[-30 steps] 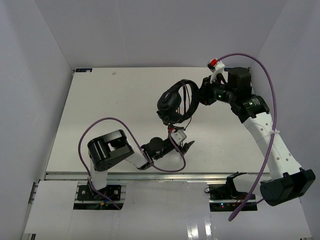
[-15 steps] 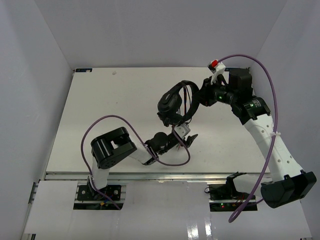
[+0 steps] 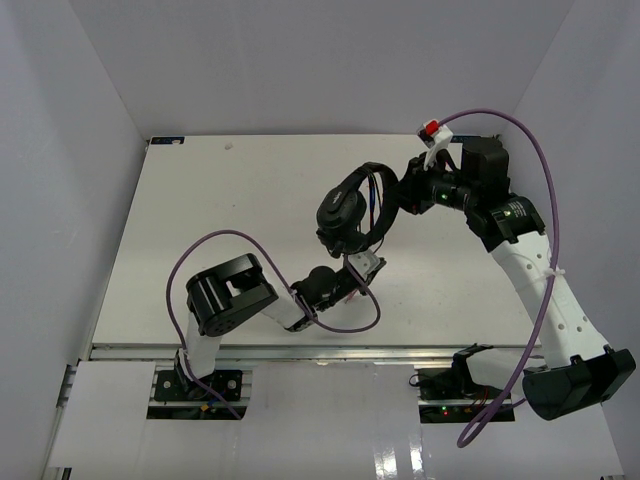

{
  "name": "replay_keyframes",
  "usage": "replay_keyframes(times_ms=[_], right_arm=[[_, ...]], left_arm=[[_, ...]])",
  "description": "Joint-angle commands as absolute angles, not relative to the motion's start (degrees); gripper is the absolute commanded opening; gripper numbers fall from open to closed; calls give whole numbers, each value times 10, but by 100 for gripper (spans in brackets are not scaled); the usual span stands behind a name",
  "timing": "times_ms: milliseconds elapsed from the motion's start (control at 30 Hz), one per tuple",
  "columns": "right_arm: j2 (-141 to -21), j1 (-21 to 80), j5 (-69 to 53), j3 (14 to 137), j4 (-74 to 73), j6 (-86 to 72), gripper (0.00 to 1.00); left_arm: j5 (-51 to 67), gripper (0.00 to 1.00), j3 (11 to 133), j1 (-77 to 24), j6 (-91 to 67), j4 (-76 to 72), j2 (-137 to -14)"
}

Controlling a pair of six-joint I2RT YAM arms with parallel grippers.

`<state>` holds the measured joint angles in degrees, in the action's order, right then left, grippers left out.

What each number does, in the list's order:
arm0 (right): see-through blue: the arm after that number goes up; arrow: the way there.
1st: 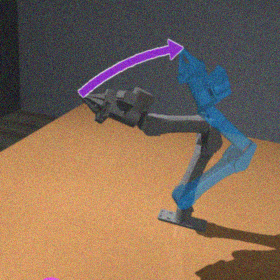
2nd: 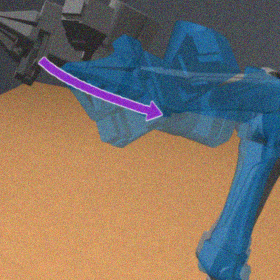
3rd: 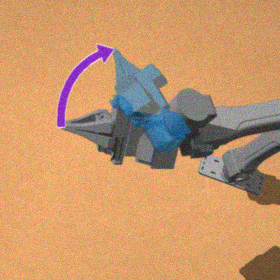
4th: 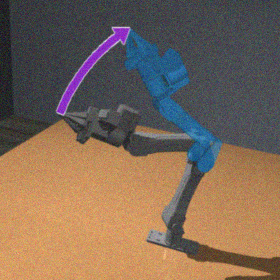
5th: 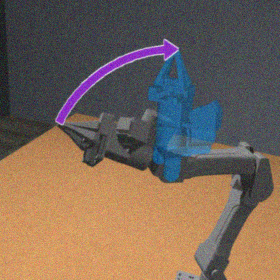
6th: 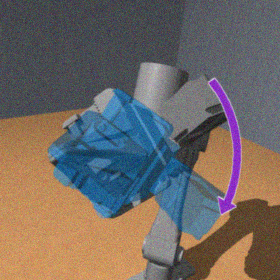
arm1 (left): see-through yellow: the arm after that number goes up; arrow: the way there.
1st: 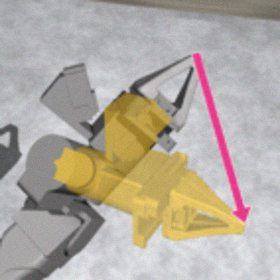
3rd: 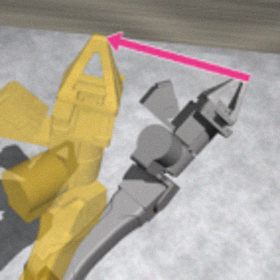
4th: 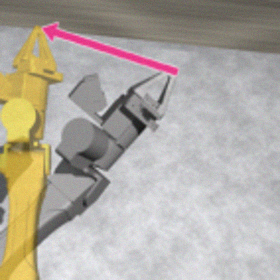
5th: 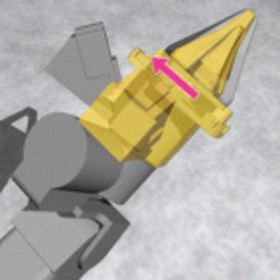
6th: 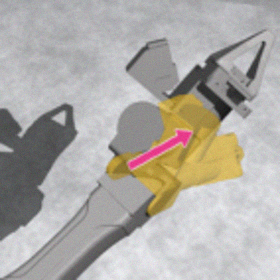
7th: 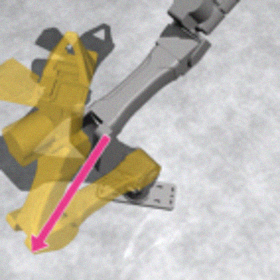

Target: Wrap the headphones

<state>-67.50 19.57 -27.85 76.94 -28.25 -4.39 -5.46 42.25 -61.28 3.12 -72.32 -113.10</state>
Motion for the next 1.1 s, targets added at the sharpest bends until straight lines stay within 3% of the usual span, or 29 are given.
replay_keyframes(times_ms=[0,233,467,800,1067], right_arm=[[-644,192,-328,773,-243,-63,8],[-621,188,-417,770,-276,23,8],[-628,188,-292,773,-353,169,8],[-635,190,-209,760,-358,247,8],[-625,215,-169,702,-405,403,8]], left_arm=[[-40,0,394,-610,18,-750,-1108],[39,0,256,-569,-2,-790,-1035],[171,0,140,-469,-23,-712,-865],[236,0,161,-405,54,-484,-716],[262,0,298,-351,125,-200,-710]])
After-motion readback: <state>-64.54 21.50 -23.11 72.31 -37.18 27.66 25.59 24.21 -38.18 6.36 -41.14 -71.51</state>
